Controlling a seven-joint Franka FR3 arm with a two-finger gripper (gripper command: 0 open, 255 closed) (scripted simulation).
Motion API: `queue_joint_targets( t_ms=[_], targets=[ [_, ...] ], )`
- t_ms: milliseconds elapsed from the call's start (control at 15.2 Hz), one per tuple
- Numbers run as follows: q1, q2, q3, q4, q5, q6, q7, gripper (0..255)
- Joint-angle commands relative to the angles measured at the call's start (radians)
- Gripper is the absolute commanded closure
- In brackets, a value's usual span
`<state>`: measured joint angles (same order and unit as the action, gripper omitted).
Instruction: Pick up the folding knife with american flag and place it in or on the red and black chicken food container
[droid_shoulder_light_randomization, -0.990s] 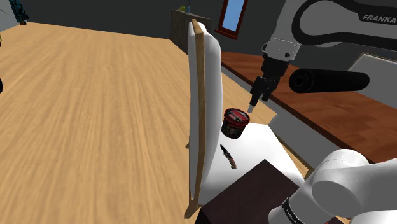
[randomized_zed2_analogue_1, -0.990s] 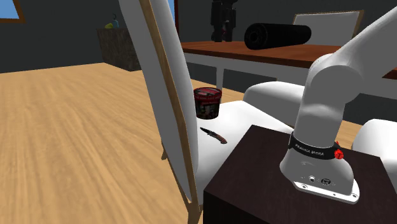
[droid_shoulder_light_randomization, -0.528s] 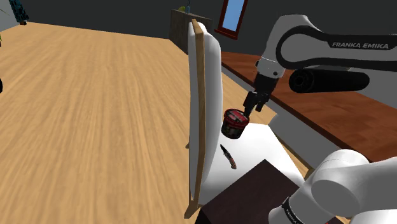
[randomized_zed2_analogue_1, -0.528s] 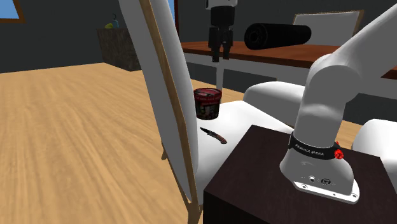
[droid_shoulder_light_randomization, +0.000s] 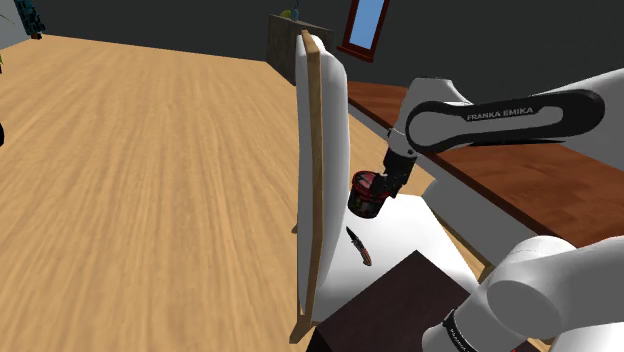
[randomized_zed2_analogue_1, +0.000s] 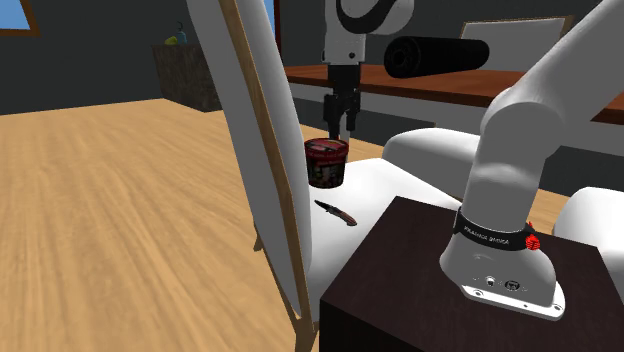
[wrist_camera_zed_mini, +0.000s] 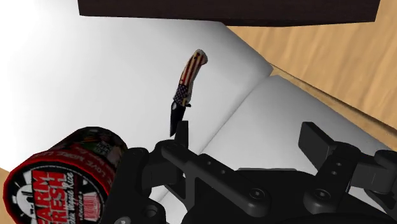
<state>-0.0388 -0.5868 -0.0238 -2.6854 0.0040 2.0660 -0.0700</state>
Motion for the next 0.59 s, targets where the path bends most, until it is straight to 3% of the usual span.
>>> queue_joint_targets(
  t_ms=[0,528],
  targets=[
    [-0.006,0.059,-0.004,-0.026,-0.004,0.088,0.001,0],
    [-0.039,0.352,-0.038,-0.073,-0.022,0.431,-0.015,0]
  ],
)
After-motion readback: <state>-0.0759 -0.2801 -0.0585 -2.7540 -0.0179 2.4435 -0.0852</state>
